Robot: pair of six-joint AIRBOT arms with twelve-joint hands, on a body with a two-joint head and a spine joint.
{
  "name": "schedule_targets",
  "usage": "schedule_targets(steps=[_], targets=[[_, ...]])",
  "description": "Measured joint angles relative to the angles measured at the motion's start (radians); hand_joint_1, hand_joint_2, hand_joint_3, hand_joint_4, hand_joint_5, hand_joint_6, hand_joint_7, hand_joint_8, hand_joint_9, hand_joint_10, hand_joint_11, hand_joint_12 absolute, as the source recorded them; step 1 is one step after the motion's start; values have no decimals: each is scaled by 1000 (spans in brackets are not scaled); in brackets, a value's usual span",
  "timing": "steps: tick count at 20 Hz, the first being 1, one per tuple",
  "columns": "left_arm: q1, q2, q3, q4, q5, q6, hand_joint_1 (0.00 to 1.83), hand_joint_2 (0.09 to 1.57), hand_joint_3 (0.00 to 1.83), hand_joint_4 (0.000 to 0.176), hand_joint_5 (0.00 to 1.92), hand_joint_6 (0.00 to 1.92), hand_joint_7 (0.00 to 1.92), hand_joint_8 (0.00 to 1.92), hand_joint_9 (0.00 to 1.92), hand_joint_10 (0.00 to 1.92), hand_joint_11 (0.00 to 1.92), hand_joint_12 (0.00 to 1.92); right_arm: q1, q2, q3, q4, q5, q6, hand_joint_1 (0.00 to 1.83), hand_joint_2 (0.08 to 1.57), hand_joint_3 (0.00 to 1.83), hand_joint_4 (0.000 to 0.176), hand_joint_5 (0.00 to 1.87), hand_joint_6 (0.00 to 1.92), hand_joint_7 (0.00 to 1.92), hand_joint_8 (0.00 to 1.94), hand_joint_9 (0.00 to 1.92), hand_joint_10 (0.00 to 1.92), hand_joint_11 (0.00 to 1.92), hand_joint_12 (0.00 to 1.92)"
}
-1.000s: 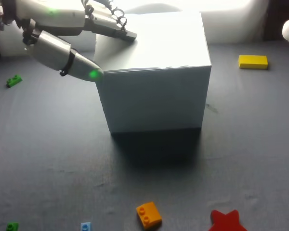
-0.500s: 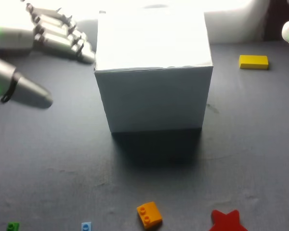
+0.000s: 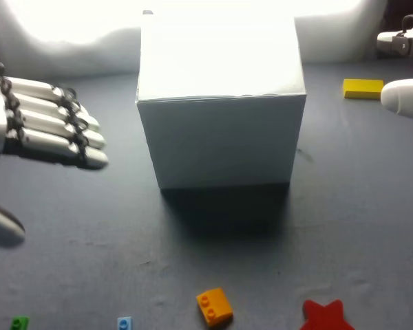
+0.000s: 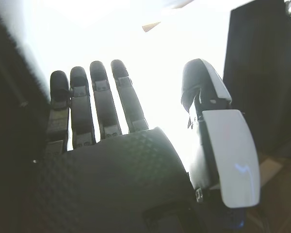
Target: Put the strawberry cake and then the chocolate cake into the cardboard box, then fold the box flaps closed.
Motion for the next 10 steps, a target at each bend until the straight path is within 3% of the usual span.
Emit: schedule_targets(steps=[4, 5, 6, 7, 8, 9, 10], targets=[[4, 53, -135, 51, 1, 3, 0, 1163, 0, 0, 163, 0, 148, 8, 80, 6, 0, 383, -1, 2, -1, -24, 0, -3, 0, 1297, 0, 0, 196, 10, 204, 6, 180, 8, 0, 492], [10, 66, -165, 67, 3, 5, 0, 1162, 0, 0, 216, 12, 210, 13, 144, 20, 0, 540, -1, 2, -3, -25, 0, -3, 0, 1274, 0, 0, 267, 29, 275, 19, 243, 27, 0, 593], [14, 73, -188, 74, 0, 3, 0, 1161, 0, 0, 385, 34, 461, 31, 377, 73, 0, 969, -1, 2, -6, -26, 0, -3, 0, 1230, 0, 0, 454, 76, 514, 69, 424, 88, 0, 936], [18, 82, -205, 78, -6, 1, 0, 1154, 0, 0, 538, 67, 658, 68, 571, 140, 25, 1231, -1, 1, -6, -34, -1, -3, 0, 1211, 0, 0, 608, 113, 697, 111, 595, 167, 0, 1281], [19, 92, -220, 63, -10, -1, 56, 1131, 1, 0, 759, 147, 883, 162, 742, 408, 231, 1412, -8, 2, -7, -85, -4, -5, 36, 1180, 0, 0, 810, 253, 903, 274, 676, 662, 174, 1557], [19, 102, -229, 47, -11, 0, 114, 1123, 0, 0, 957, 323, 989, 623, 762, 1098, 380, 1698, -9, 2, -13, -117, -10, -8, 76, 1186, 4, 0, 842, 800, 956, 865, 749, 1221, 410, 1781], [25, 108, -230, 34, -11, -5, 117, 1156, 5, 0, 983, 665, 1038, 1036, 846, 1504, 575, 1876, -14, 2, -16, -122, -17, -8, 147, 1220, 10, 0, 816, 1439, 975, 1433, 817, 1719, 630, 1893]])
